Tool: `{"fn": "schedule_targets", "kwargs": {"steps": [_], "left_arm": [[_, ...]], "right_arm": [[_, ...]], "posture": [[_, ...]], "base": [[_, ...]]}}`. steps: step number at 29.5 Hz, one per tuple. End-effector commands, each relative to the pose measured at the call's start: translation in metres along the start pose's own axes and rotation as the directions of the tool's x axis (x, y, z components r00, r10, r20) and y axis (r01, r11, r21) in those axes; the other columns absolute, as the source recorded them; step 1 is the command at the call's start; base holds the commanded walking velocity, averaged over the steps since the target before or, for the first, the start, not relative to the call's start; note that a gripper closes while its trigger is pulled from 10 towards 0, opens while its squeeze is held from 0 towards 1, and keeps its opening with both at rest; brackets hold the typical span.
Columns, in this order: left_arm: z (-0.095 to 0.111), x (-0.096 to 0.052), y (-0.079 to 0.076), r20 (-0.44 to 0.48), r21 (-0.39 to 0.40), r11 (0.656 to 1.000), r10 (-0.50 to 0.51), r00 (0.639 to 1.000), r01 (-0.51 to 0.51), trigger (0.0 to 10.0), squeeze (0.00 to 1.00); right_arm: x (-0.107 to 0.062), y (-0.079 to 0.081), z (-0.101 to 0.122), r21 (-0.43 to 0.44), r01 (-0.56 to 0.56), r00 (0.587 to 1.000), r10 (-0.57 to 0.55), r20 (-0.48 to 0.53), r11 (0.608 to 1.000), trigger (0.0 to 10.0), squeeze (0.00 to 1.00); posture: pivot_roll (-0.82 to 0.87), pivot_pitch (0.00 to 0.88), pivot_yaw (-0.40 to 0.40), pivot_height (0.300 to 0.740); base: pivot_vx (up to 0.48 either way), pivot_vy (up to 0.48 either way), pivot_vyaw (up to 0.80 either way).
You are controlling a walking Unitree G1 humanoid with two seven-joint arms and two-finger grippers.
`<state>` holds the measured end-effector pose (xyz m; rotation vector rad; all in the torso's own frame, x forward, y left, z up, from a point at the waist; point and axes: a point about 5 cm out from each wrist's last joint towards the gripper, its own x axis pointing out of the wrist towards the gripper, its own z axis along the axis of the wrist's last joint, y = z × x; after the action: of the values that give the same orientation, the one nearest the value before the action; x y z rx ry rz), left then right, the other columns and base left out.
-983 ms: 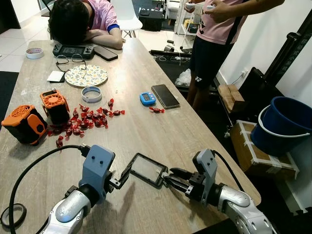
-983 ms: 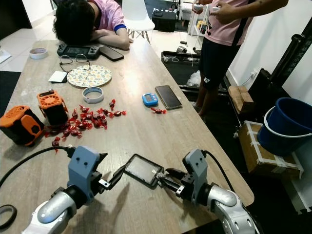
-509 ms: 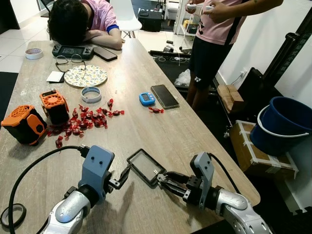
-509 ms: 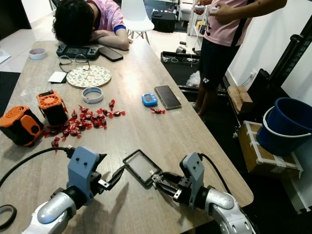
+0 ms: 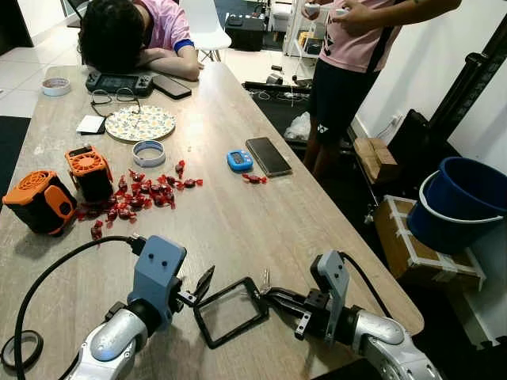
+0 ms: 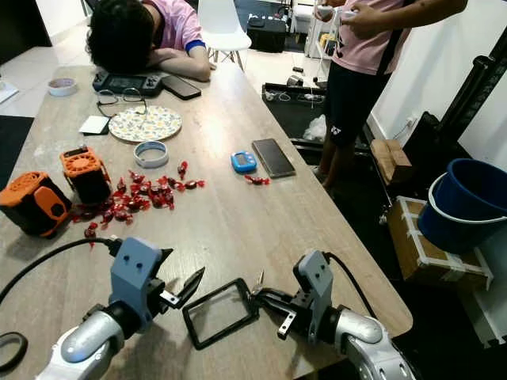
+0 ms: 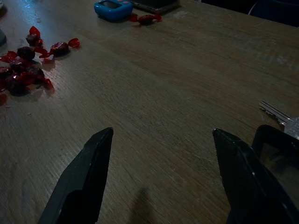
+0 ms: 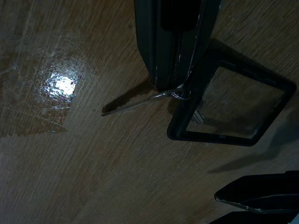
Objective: Hang keys on a hook
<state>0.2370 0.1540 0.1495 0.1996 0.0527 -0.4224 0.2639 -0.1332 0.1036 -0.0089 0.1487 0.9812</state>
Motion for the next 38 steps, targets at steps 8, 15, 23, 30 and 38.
{"fn": "schedule_targets", "kwargs": {"steps": [8,15,23,30,38], "left_arm": [[0.005,0.01,-0.005,0.019,-0.018,1.0,0.003,1.0,-0.003,10.0,0.0],[0.007,0.018,-0.009,0.037,-0.022,1.0,-0.012,0.999,0.013,10.0,0.0],[0.008,0.022,-0.005,0.046,-0.021,0.999,0.035,0.998,-0.034,10.0,0.0],[0.01,0.024,0.002,0.064,-0.047,0.985,0.168,0.984,-0.165,10.0,0.0],[0.018,0.01,0.011,0.158,-0.032,0.919,0.392,0.906,-0.392,10.0,0.0]], "right_arm": [[-0.009,-0.04,0.081,-0.061,0.397,0.866,-0.352,0.355,0.916,10.0,0.0],[-0.022,-0.043,0.144,0.046,0.425,0.72,-0.369,0.588,0.904,10.0,0.0],[-0.026,-0.05,0.129,0.003,0.547,0.704,-0.463,0.538,0.837,10.0,0.0],[-0.026,-0.05,0.135,-0.05,0.666,0.623,-0.518,0.586,0.744,10.0,0.0],[-0.011,-0.03,0.12,-0.039,0.633,0.651,-0.505,0.566,0.773,10.0,0.0]], "posture": [[0.11,0.157,-0.066,0.74],[0.09,0.147,-0.057,0.74],[0.1,0.147,-0.06,0.74],[0.1,0.144,-0.057,0.74],[0.11,0.138,-0.056,0.74]], "base": [[0.0,0.0,0.0],[0.0,0.0,0.0],[0.0,0.0,0.0],[0.0,0.0,0.0],[0.0,0.0,0.0]]}}
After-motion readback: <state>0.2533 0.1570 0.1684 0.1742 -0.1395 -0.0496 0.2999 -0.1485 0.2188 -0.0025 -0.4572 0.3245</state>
